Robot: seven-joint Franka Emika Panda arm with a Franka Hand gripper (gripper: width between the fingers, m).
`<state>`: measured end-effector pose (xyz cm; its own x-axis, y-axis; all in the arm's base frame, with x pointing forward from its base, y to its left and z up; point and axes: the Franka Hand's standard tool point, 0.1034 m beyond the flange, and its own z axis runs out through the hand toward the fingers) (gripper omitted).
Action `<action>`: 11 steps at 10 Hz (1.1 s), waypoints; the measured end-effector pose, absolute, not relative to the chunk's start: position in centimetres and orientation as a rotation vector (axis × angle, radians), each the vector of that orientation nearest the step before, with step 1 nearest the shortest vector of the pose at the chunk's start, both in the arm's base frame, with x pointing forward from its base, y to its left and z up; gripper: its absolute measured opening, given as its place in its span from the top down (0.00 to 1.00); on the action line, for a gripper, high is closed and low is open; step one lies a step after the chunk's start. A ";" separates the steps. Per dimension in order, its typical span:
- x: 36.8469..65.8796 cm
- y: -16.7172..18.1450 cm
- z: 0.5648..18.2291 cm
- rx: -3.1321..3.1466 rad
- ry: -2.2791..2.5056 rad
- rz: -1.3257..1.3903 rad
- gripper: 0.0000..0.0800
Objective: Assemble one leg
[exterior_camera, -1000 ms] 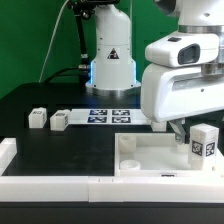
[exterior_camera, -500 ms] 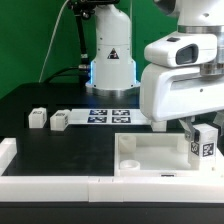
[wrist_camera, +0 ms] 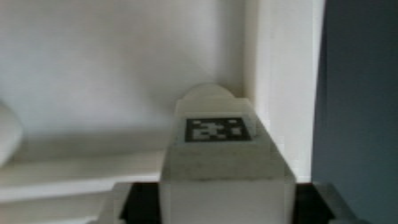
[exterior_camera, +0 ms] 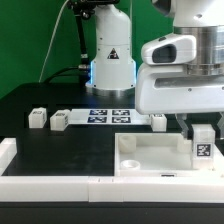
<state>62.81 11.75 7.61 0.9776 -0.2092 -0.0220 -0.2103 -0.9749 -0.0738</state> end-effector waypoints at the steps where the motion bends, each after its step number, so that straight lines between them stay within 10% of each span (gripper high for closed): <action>1: 62.8 11.8 7.6 -3.024 0.506 0.029 0.64; 9: 62.8 11.9 7.6 -2.689 1.471 0.067 0.64; 11: 62.8 11.9 7.6 -2.733 1.385 0.063 0.34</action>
Offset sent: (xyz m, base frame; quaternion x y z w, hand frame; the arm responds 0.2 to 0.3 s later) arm -0.0075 0.0062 -0.0038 -0.0310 -0.0080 0.3259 0.9449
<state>62.83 11.87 7.60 0.5913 -0.8033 -0.0713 -0.8065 -0.5891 -0.0504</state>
